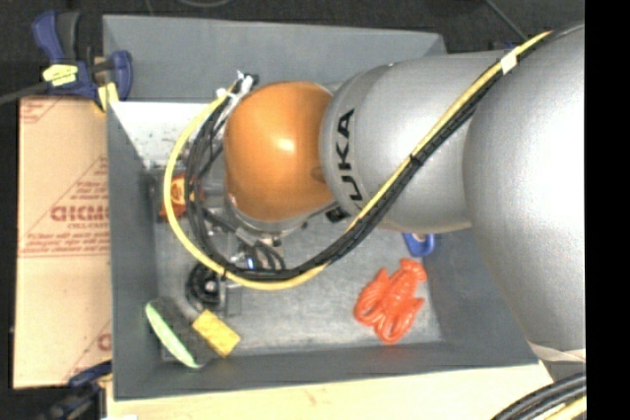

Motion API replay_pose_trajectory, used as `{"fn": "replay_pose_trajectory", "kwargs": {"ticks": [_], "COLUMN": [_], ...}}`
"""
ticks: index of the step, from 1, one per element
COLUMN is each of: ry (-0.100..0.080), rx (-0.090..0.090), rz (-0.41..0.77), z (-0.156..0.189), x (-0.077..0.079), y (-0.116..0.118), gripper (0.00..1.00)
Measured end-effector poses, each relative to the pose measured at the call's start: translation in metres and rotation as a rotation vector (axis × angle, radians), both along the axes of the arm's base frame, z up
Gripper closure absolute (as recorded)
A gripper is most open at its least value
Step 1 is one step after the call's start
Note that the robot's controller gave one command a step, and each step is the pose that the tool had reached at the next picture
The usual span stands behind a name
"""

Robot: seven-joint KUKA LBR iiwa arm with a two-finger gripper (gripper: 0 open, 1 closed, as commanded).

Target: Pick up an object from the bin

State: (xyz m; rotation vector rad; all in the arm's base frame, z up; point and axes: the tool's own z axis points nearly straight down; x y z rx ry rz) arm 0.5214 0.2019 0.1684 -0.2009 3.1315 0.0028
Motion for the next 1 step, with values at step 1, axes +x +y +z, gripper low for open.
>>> {"fn": "replay_pose_trajectory", "kwargs": {"ticks": [1], "ry": [0.002], "rx": [-0.001], "rz": [-0.084], "z": [-0.0246], "x": [-0.0004], "y": [-0.0055], "gripper": [0.0]}}
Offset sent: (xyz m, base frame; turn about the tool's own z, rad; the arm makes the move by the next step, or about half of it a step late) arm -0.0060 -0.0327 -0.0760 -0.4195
